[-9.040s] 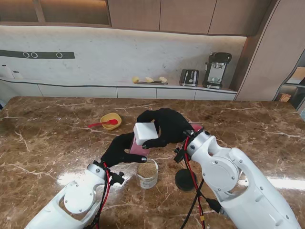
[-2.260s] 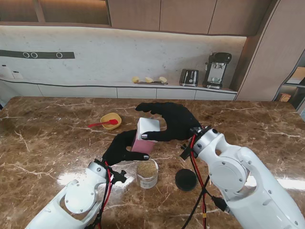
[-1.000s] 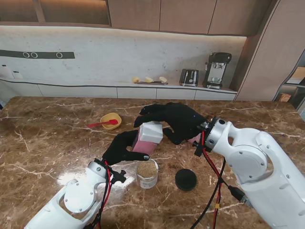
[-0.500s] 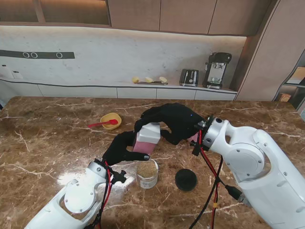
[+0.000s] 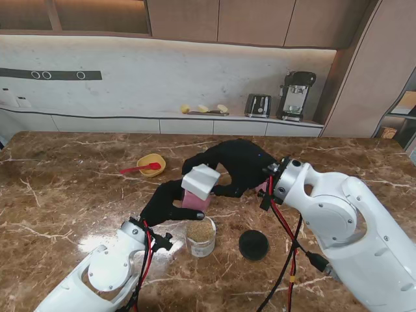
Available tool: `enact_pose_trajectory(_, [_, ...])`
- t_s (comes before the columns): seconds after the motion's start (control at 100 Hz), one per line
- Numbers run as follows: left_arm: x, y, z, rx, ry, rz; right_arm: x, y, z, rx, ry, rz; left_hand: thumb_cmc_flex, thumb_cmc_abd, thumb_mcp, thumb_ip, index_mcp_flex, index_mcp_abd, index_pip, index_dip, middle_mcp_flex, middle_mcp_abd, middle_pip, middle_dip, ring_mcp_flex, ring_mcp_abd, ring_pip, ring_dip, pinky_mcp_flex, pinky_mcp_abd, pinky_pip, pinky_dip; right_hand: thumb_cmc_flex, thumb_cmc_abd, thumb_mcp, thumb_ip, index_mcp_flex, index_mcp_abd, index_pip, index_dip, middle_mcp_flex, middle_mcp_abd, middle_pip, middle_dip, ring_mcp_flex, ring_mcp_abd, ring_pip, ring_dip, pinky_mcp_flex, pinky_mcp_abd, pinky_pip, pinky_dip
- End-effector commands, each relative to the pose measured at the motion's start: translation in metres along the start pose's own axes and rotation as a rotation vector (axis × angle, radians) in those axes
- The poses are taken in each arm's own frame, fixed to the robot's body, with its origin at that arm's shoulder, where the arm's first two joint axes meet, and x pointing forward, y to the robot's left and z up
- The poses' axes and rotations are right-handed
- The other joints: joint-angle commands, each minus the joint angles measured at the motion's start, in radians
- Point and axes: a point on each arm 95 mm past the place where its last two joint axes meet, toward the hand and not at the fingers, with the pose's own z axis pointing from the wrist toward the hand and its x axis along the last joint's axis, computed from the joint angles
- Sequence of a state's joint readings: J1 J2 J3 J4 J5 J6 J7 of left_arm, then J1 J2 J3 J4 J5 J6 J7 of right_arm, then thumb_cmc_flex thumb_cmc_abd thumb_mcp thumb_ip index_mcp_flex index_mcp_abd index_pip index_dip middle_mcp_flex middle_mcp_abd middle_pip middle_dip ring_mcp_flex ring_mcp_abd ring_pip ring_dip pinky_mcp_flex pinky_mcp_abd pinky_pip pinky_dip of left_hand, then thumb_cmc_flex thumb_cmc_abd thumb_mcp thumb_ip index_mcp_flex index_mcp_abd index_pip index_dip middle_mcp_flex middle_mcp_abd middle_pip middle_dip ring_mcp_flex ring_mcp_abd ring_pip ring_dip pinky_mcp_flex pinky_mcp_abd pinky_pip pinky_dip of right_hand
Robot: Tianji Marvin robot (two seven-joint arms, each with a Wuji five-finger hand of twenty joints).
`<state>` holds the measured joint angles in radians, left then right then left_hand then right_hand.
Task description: Measure grain into the airtight container
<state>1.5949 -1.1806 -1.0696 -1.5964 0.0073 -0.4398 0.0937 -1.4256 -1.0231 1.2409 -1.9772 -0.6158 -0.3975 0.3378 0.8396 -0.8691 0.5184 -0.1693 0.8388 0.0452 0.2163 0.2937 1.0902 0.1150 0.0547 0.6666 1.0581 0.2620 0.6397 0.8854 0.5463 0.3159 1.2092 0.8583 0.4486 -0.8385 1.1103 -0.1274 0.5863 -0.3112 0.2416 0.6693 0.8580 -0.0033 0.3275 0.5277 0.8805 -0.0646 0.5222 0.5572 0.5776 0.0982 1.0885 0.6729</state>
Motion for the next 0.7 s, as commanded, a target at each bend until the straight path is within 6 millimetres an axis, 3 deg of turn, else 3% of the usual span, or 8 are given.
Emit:
enact_pose_trajectory(0.0, [0.002, 0.003, 0.002, -0.003, 0.010, -0.007, 0.004, -0.006, 0.003, 0.014, 0.001, 0.010, 0.215, 0.293, 0.236, 0.030, 0.148, -0.205, 0.689, 0.014, 0.097, -0.101, 0.142, 0.039, 0.003, -0.067, -0.007, -0.002, -0.008, -0.038, -0.013, -0.016, -0.053, 0.108, -0.022, -0.039, 0.130, 0.037, 0.176, 0.050, 0.067, -0.100, 0.040, 0.026, 0.045, -0.008, 0.031, 0.029, 0.025, -0.014, 0.064, 0.027])
enact_pose_trajectory(0.02, [0.002, 0.003, 0.002, -0.003, 0.010, -0.007, 0.005, -0.007, 0.003, 0.013, -0.001, 0.006, 0.215, 0.294, 0.235, 0.030, 0.147, -0.205, 0.688, 0.014, 0.097, -0.101, 0.142, 0.039, -0.003, -0.047, -0.011, -0.004, -0.008, -0.038, -0.012, -0.017, -0.059, 0.107, -0.027, -0.039, 0.131, 0.050, 0.176, 0.048, 0.079, -0.099, 0.044, 0.030, 0.055, -0.007, 0.040, 0.033, 0.033, -0.014, 0.077, 0.027])
enact_pose_trajectory(0.05, [0.002, 0.003, 0.002, -0.003, 0.011, -0.008, 0.005, -0.007, 0.003, 0.014, -0.004, -0.001, 0.214, 0.293, 0.235, 0.031, 0.148, -0.205, 0.688, 0.014, 0.098, -0.101, 0.142, 0.040, 0.004, -0.067, -0.007, -0.002, -0.007, -0.039, -0.010, -0.018, -0.075, 0.109, -0.036, -0.039, 0.130, 0.068, 0.174, 0.044, 0.097, -0.098, 0.050, 0.036, 0.069, -0.008, 0.055, 0.040, 0.043, -0.015, 0.095, 0.026])
enact_pose_trajectory(0.15, [0.003, 0.003, 0.002, -0.002, 0.012, -0.009, 0.006, -0.009, 0.005, 0.010, -0.015, -0.022, 0.214, 0.294, 0.234, 0.031, 0.148, -0.204, 0.686, 0.015, 0.098, -0.100, 0.142, 0.039, 0.006, -0.069, -0.008, -0.001, -0.006, -0.039, -0.007, -0.019, -0.156, 0.114, -0.091, -0.039, 0.120, 0.121, 0.167, 0.036, 0.132, -0.096, 0.069, 0.056, 0.101, -0.004, 0.107, 0.058, 0.071, -0.022, 0.160, 0.018])
enact_pose_trajectory(0.37, [0.003, 0.004, 0.002, -0.001, 0.010, -0.014, 0.008, -0.012, 0.005, -0.011, -0.045, -0.079, 0.213, 0.296, 0.231, 0.031, 0.147, -0.205, 0.685, 0.015, 0.099, -0.097, 0.142, 0.038, 0.009, -0.066, -0.010, -0.002, -0.003, -0.042, -0.003, -0.021, -0.291, 0.157, -0.190, -0.032, 0.162, 0.164, 0.190, 0.047, 0.195, -0.083, 0.103, 0.081, 0.151, 0.006, 0.183, 0.062, 0.123, -0.042, 0.273, 0.001])
enact_pose_trajectory(0.55, [0.003, 0.005, 0.002, 0.003, 0.008, -0.020, 0.010, -0.016, 0.006, -0.052, -0.112, -0.140, 0.211, 0.295, 0.231, 0.031, 0.147, -0.206, 0.683, 0.015, 0.100, -0.098, 0.142, 0.038, 0.012, -0.066, -0.009, -0.003, -0.001, -0.042, 0.000, -0.023, -0.433, 0.149, -0.139, -0.048, 0.223, 0.176, 0.244, 0.079, 0.248, -0.064, 0.119, 0.095, 0.197, 0.024, 0.228, 0.055, 0.175, -0.051, 0.350, -0.019])
enact_pose_trajectory(0.69, [0.003, 0.006, 0.003, 0.010, 0.004, -0.029, 0.014, -0.019, 0.008, -0.086, -0.163, -0.198, 0.211, 0.296, 0.231, 0.030, 0.146, -0.201, 0.681, 0.013, 0.100, -0.093, 0.142, 0.038, 0.013, -0.064, -0.009, -0.005, 0.001, -0.043, 0.003, -0.024, -0.477, 0.184, -0.142, -0.049, 0.264, 0.159, 0.319, 0.144, 0.271, -0.068, 0.121, 0.099, 0.223, 0.030, 0.231, 0.049, 0.211, -0.063, 0.377, -0.039])
